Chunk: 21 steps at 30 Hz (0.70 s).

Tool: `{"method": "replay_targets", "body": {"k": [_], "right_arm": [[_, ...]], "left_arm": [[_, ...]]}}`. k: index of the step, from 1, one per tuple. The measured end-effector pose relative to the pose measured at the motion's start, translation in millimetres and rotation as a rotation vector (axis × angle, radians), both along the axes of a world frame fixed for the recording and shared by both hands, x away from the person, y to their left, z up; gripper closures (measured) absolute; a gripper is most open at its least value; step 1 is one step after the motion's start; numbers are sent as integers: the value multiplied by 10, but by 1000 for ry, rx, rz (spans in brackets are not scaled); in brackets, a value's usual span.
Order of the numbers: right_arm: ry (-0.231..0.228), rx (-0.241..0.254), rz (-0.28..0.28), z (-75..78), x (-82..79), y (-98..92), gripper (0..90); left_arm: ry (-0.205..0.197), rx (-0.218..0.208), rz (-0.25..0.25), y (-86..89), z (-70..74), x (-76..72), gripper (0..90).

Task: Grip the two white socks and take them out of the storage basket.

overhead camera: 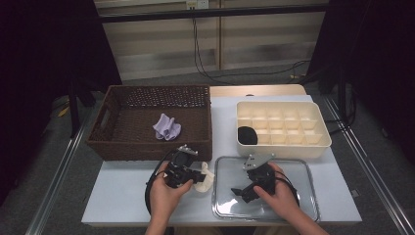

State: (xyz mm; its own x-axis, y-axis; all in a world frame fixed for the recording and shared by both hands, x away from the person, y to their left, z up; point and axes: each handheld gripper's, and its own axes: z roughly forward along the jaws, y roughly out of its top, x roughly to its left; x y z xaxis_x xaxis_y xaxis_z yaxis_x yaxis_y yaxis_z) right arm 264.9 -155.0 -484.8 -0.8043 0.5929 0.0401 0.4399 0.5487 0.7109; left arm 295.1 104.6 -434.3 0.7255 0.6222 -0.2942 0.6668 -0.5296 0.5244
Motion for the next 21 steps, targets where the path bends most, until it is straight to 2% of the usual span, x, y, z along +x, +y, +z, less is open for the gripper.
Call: {"method": "replay_targets", "body": {"k": [1, 2, 6, 8, 10, 13, 14, 15, 21], "right_arm": [[-2, -2, -1, 0, 0, 1, 0], [-2, -2, -1, 0, 1, 1, 0], [-2, -2, -1, 0, 0, 1, 0], [-3, -2, -1, 0, 0, 1, 0], [-3, -2, -1, 0, 0, 1, 0], [-2, -2, -1, 0, 0, 1, 0], [-2, -2, -1, 1, 0, 1, 0], [-2, -2, -1, 1, 0, 1, 0], [-1, 0, -1, 0, 2, 1, 0]], "left_arm": [[0, 0, 0, 0, 0, 0, 792], [15, -37, -19, -39, -5, -1, 792], [43, -31, -18, -80, -92, 17, 764], [45, -19, -4, -66, -114, 31, 681], [35, -20, 2, -30, -104, 42, 644], [30, -17, 10, 10, -82, 47, 640], [32, -34, 29, 43, -75, 50, 641], [33, -27, 23, 63, -72, 57, 652], [34, -49, 62, 157, -55, 73, 644]]}}
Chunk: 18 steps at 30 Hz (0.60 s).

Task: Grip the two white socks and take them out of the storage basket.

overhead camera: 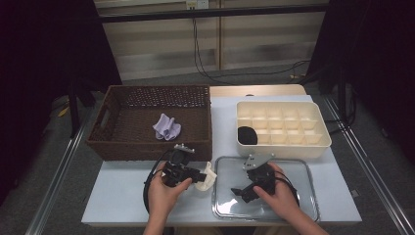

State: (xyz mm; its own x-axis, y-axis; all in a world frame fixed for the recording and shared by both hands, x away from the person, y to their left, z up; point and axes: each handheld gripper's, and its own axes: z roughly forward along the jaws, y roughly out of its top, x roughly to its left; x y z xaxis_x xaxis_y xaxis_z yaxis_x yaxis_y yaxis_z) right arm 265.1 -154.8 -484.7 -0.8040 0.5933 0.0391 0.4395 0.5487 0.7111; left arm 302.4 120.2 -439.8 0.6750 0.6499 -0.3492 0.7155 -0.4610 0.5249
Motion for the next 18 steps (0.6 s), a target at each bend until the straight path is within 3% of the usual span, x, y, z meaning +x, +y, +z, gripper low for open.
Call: {"method": "replay_targets", "body": {"k": [7, 12, 13, 16, 18], "right_arm": [[-1, -4, 0, 1, 0, 1, 0], [0, -3, 1, 2, 0, 1, 0], [1, -2, 1, 3, 0, 1, 0], [4, -7, 5, 10, -6, 25, 0], [-5, 1, 15, 19, -22, 72, 43]], "left_arm": [[-2, 0, 24, 93, 11, 11, 700], [23, -8, 40, 113, -48, 34, 778], [56, -11, 49, 115, -104, 46, 789], [74, -26, 75, 107, -156, 50, 802], [77, -19, 60, 109, -148, 51, 808]]}}
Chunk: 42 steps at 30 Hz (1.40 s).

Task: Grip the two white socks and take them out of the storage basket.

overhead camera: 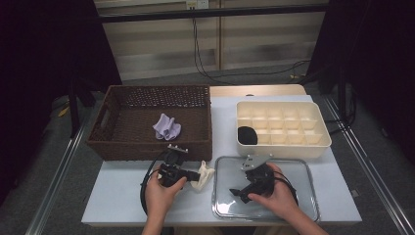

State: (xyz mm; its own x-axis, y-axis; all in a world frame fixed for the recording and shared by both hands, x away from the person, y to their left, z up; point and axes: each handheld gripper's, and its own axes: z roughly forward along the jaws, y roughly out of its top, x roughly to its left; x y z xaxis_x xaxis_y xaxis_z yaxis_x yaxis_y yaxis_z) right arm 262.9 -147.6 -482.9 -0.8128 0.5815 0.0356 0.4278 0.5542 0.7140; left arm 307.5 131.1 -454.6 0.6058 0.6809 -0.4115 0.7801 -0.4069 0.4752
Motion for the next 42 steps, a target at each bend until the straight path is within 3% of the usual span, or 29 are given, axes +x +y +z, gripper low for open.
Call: {"method": "replay_targets", "body": {"k": [2, 5, 8, 10, 20, 21, 23, 24, 25, 27, 38, 42], "right_arm": [[-10, 5, 10, 7, -7, 28, 87], [-42, 7, 62, 53, -11, 185, 256], [-39, 33, 107, 110, 29, 300, 406], [-34, 27, 114, 127, 62, 368, 474], [-35, 0, 137, 101, 197, 626, 616], [-30, -24, 135, 95, 218, 682, 666], [-6, -29, 133, 77, 247, 709, 782], [-6, -29, 133, 77, 247, 709, 782], [15, -12, 119, 70, 268, 706, 896], [37, 15, 127, 68, 288, 699, 900], [42, -10, 130, 96, 236, 632, 900], [26, 35, 111, 111, 235, 590, 900]], "left_arm": [[-3, -1, 1, -9, 5, -6, 808], [-4, -6, -10, -24, 20, -14, 809], [-4, -10, -10, -40, 28, -26, 812], [-3, -13, -9, -42, 29, -29, 813], [-6, -17, -10, -10, 38, -37, 819], [-5, -17, -14, -11, 36, -35, 818], [1, -18, -14, -8, 25, -33, 819], [1, -18, -14, -8, 25, -33, 819], [2, -18, -14, 2, 15, -33, 819], [0, -22, -11, 14, 14, -36, 818], [-20, -33, 24, 96, 72, -53, 815], [-3, -28, 22, 85, 50, -39, 816]]}}
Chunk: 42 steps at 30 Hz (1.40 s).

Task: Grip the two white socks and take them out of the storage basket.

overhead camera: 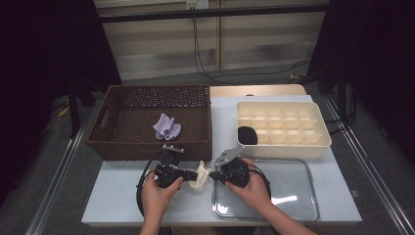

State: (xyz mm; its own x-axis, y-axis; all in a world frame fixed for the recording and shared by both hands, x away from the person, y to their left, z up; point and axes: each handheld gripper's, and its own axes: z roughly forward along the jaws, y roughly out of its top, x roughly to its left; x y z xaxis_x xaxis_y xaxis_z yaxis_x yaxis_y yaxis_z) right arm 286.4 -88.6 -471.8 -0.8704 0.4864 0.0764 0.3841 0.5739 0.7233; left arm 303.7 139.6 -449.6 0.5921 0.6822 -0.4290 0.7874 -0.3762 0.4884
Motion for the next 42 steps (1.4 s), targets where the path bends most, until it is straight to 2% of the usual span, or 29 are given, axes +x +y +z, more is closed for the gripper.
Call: {"method": "replay_targets", "body": {"k": [2, 4, 7, 9, 11, 14, 15, 17, 19, 21, 22, 25, 28, 32, 34, 37, 38, 42], "right_arm": [[-7, 30, -19, 16, 4, 1, 775], [-13, 29, -27, 23, 10, 34, 584], [-18, -11, -27, 9, 26, 92, 519], [-26, -7, -18, 1, 53, 115, 512], [-16, -3, 1, -20, 66, 143, 580], [-1, -10, 6, -64, 78, 164, 613], [7, 4, 2, -77, 85, 160, 637], [36, 4, 9, -64, 103, 144, 826], [41, 11, 15, -65, 102, 137, 861], [43, 15, 16, -64, 100, 132, 866], [65, 19, 11, -48, 88, 117, 871], [58, 32, 27, -7, 64, 48, 871], [60, 68, 42, 34, 18, -52, 871], [65, 68, 48, 39, -28, -120, 870], [69, 86, 49, 50, -52, -166, 870], [49, 70, 62, 74, -74, -177, 870], [47, 63, 64, 75, -81, -193, 870], [54, 81, 53, 64, -63, -240, 863]], "left_arm": [[7, 1, -3, -18, -17, 5, 818], [11, 3, -10, -35, -31, 13, 818], [12, 13, -19, -48, -40, 26, 819], [15, 14, -24, -48, -45, 29, 820], [19, 10, -13, -59, -57, 28, 821], [28, 7, -20, -54, -76, 34, 825], [34, 3, -14, -63, -80, 28, 825], [33, 2, -16, -70, -82, 25, 829], [28, 9, -22, -64, -71, 23, 828], [26, 10, -24, -60, -62, 22, 828], [20, 6, -18, -51, -40, 14, 829], [18, -13, -12, -31, -7, 4, 829], [15, -25, -12, -29, 14, 5, 830], [15, -26, -13, -40, 18, 2, 835], [10, -31, -13, -47, 22, 3, 842], [14, -48, -1, -54, 19, 2, 849], [22, -51, -14, -58, 0, 12, 850], [26, -52, -10, -95, -33, 4, 853]]}}
